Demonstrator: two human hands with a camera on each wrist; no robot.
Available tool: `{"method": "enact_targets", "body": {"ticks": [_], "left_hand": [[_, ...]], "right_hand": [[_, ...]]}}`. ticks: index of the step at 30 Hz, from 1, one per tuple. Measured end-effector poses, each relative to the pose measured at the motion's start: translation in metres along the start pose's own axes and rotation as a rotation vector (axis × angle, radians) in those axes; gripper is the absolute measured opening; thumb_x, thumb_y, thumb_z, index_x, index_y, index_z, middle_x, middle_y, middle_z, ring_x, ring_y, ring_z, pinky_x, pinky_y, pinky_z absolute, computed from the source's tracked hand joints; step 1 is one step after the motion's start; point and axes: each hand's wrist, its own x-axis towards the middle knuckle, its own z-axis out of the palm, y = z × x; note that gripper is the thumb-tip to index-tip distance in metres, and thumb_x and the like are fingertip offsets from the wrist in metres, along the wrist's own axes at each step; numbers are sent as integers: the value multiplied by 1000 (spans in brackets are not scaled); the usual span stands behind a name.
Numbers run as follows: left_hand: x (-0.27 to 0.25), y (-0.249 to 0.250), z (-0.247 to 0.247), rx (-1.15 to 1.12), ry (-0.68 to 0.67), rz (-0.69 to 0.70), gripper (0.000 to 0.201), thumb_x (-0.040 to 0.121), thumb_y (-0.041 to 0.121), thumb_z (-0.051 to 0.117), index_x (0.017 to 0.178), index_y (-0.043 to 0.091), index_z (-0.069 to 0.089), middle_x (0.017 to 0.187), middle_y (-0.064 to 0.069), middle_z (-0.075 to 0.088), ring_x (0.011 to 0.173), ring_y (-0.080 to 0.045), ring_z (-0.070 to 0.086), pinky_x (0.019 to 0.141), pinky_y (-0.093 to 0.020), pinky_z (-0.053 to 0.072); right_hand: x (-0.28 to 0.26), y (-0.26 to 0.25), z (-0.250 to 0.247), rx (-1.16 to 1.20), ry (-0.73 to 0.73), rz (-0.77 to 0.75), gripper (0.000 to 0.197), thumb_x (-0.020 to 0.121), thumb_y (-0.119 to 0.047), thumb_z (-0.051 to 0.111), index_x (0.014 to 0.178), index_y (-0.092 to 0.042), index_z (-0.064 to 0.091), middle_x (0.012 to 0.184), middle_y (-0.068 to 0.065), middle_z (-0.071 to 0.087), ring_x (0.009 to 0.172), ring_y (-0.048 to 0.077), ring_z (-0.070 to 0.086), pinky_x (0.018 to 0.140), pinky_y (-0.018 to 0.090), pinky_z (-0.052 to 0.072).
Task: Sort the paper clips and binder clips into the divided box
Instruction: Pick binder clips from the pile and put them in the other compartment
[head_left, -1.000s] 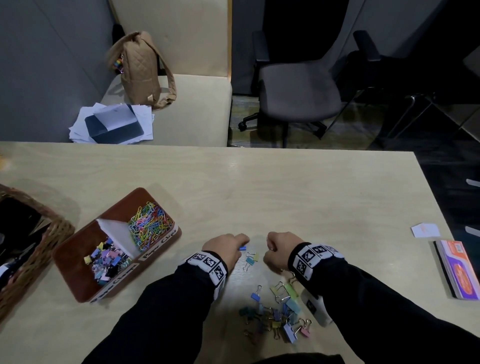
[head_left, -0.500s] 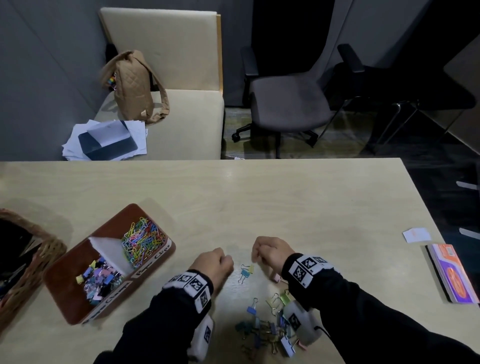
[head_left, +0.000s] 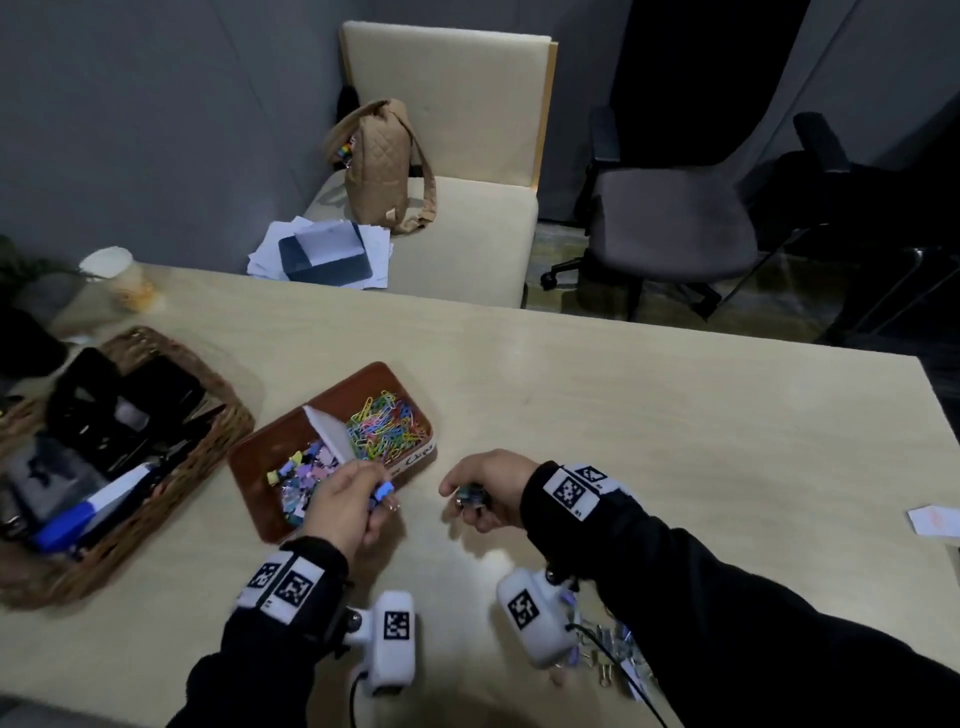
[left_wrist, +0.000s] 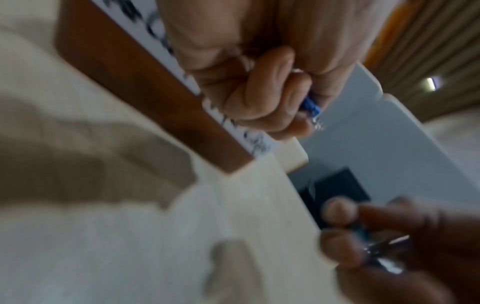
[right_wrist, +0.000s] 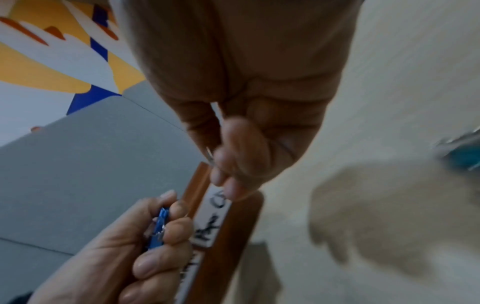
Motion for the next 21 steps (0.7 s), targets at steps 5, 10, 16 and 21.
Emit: {"method": "enact_targets", "body": {"ticks": [5,10,16,21], "left_hand": [[7,8,-45,-268,174,-110,25,93,18,45,70,12,50,54,-6,49,33,-11,35,35,-12,23],[19,6,-78,-285,360,-70,33,98,21,45,67,11,47,55,-5,46,31,-9,38,32,-12,29],[29,7,-91,-148,336,13,35,98,32,35,94,10,62,81,-5,59,73,-20,55,65,-30,44],[10,2,-82,75,288,155,26,79,39,45,82,27,68,95,-3,69,89,-23,62,87,-40,49]], "right_hand": [[9,-28,57,165,-116,-23,17,95,-6,45,79,-7,50,68,10,46,52,16,45,44,21,47],[24,-53,110,226,-83,-62,15,94,-4,52,108,-6,54,93,10,49,72,23,55,66,30,58],[47,-61,134,129,62,-126,16,86,-13,53,98,-5,57,104,15,59,100,30,59,93,42,45],[12,-51,107,62,98,-310,6,90,-8,57,88,-8,62,72,7,60,49,15,54,52,21,44]]}}
